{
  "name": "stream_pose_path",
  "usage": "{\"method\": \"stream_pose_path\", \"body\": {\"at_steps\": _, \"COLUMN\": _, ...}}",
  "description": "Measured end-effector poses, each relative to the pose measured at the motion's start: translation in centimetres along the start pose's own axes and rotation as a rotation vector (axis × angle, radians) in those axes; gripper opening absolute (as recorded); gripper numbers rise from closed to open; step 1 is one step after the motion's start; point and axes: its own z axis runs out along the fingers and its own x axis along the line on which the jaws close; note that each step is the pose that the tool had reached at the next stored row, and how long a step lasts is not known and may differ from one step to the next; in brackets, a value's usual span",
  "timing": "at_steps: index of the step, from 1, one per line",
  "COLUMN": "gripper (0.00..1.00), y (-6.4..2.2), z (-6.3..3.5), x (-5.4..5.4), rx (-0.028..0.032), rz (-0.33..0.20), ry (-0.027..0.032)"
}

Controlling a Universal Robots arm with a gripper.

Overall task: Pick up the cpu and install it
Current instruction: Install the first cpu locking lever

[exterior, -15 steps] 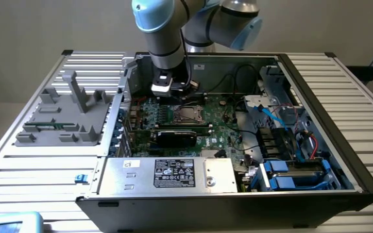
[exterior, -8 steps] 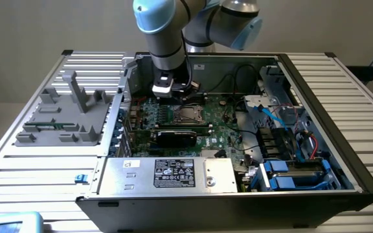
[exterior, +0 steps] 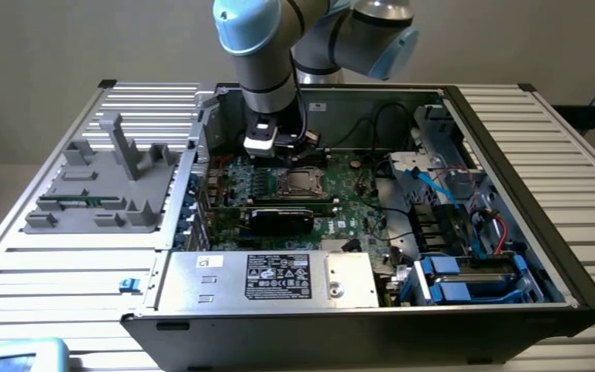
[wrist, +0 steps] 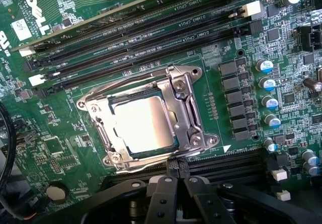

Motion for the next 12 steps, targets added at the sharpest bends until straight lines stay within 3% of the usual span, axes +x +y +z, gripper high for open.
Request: {"method": "stream_pose_path", "body": {"at_steps": 12, "gripper": 0.11, "y": 0.03, "z": 0.13, "x": 0.06, "rx": -0.0006, "rz": 0.001, "ry": 0.0001}}
